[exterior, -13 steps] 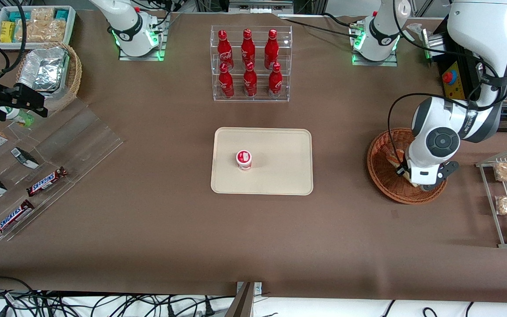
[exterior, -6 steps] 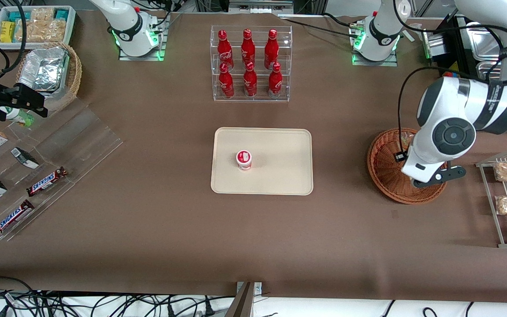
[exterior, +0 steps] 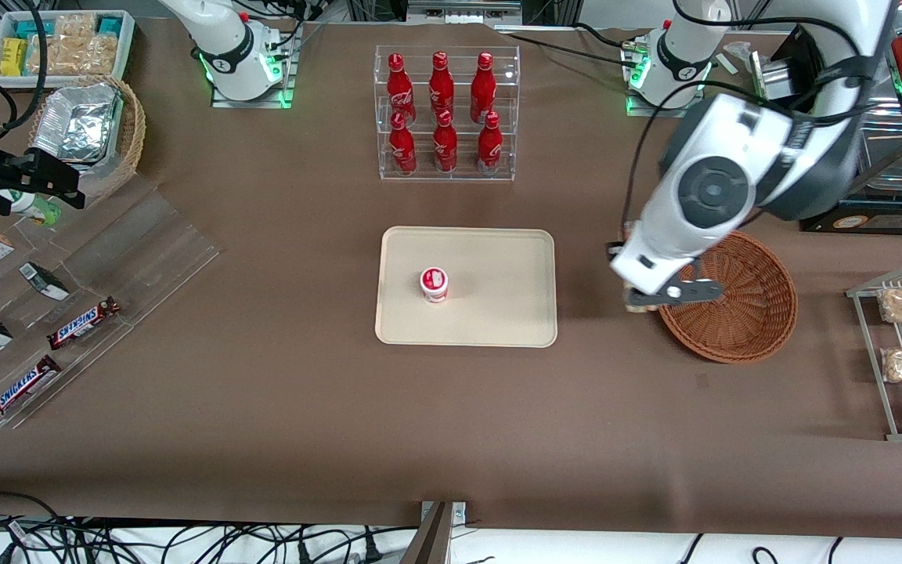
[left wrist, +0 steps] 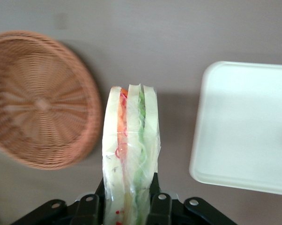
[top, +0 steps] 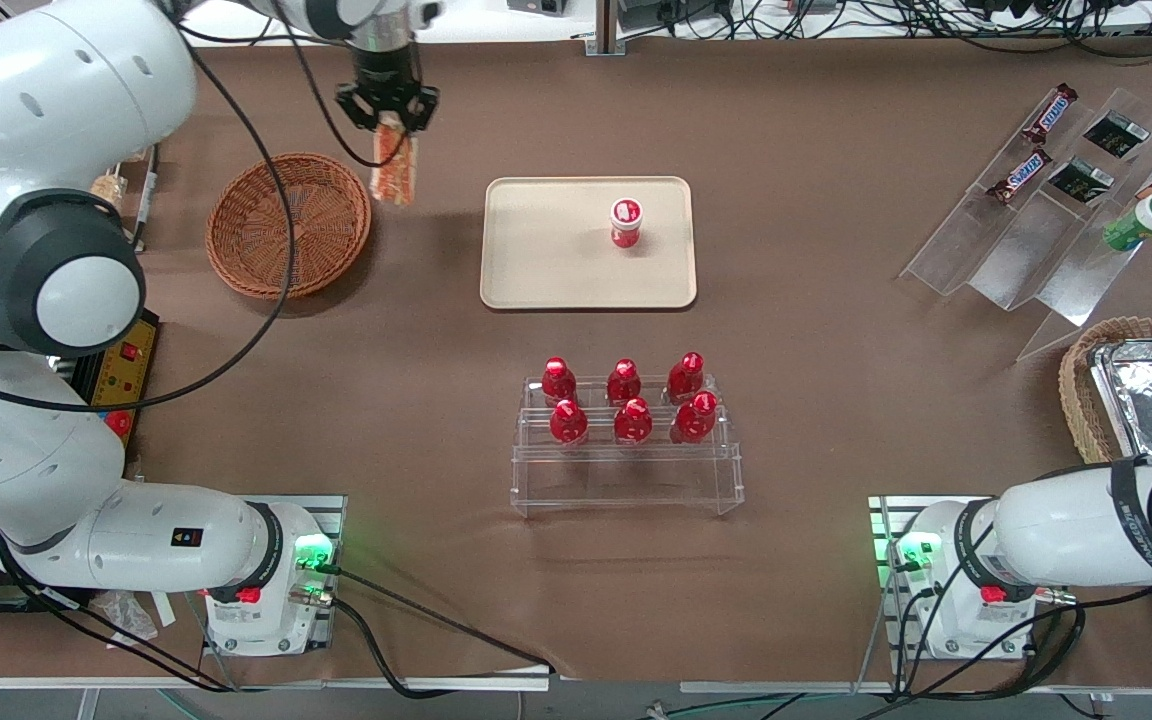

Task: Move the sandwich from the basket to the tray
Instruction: 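Carry the sandwich with the left gripper over to the cream tray, then lower the sandwich onto the tray beside the red cup and open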

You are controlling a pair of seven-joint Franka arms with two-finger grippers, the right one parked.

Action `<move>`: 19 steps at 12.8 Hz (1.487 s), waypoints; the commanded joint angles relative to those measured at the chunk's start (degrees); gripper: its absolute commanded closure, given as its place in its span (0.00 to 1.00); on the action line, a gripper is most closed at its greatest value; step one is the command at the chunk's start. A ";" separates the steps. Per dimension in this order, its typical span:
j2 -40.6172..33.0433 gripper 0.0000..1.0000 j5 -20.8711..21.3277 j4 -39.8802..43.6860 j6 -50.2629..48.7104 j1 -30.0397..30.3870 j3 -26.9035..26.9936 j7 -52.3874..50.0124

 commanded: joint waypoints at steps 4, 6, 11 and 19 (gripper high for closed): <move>9.46 0.64 0.04 1.99 12.99 -13.27 0.16 -14.23; 11.93 0.64 2.22 1.99 14.58 -15.83 0.34 -16.60; 17.38 0.64 9.86 1.99 20.11 -17.25 0.34 -22.93; 19.58 0.57 12.43 1.99 21.79 -17.42 0.52 -24.62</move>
